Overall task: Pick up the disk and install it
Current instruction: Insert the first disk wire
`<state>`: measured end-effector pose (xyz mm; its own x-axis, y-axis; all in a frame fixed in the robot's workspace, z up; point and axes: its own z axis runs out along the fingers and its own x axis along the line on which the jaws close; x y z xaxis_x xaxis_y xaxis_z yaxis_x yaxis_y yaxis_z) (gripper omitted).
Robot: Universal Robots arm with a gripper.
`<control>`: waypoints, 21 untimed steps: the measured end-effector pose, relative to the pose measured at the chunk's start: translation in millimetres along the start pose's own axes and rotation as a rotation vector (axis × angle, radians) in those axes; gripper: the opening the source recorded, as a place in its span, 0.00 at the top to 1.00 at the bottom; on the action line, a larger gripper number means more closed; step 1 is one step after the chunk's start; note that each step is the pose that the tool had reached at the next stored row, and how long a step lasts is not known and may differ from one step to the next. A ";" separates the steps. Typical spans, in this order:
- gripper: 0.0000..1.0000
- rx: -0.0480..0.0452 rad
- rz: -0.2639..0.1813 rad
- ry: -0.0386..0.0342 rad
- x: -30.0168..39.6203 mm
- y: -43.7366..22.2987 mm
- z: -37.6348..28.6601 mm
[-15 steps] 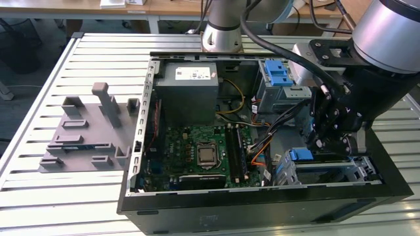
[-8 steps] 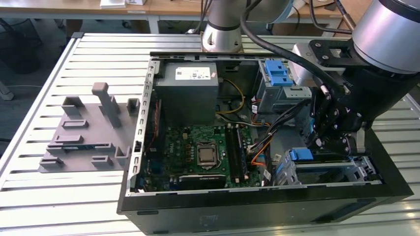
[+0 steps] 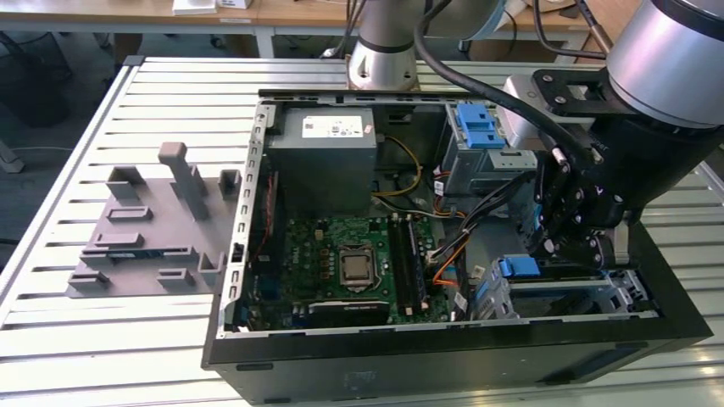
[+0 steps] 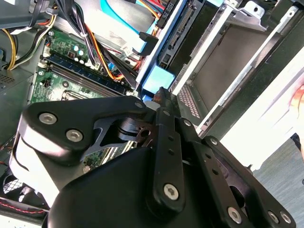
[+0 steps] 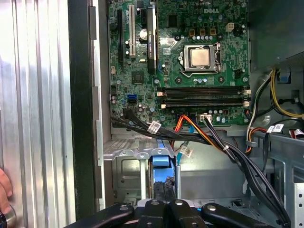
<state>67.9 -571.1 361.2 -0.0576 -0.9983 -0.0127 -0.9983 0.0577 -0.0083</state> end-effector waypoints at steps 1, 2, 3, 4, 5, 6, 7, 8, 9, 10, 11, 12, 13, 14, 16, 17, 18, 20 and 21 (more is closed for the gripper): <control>0.89 0.0000 0.000 0.0000 0.0 0.0 0.0; 0.89 0.0000 0.000 0.0000 0.0 0.0 0.0; 0.89 0.0000 0.000 0.0000 0.0 0.0 0.1; 0.89 0.0000 0.000 -0.0001 0.0 -0.2 0.1; 0.89 0.0000 0.000 -0.0002 0.0 -0.9 0.2; 0.89 0.0000 0.000 -0.0001 -0.1 -2.5 0.1; 0.89 0.0000 0.000 -0.0001 -0.2 -4.4 0.2; 0.89 -0.0001 0.000 -0.0001 -0.3 -6.2 0.2; 0.89 -0.0001 0.000 -0.0001 -0.5 -8.0 0.2; 0.89 0.0000 0.000 -0.0001 -0.6 -10.0 0.2; 0.89 0.0000 0.000 -0.0001 -0.7 -11.8 0.3; 0.89 0.0000 0.000 0.0000 -0.8 -13.3 0.2; 0.89 -0.0001 0.000 0.0000 -0.9 -14.6 0.2; 0.89 -0.0001 0.000 0.0000 -0.9 -15.6 0.2; 0.89 -0.0002 0.000 0.0001 -1.0 -17.1 0.0; 0.89 -0.0002 0.000 0.0001 -1.0 -17.5 -0.5; 0.89 -0.0002 0.000 -0.0001 -1.0 -17.9 -1.5; 0.89 -0.0002 0.000 -0.0004 -1.1 -18.7 -4.0; 0.89 -0.0002 0.000 -0.0007 -1.2 -19.4 -5.0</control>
<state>87.3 -571.2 366.4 -0.0576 -0.9983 -0.0134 -0.9983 0.0577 -0.0080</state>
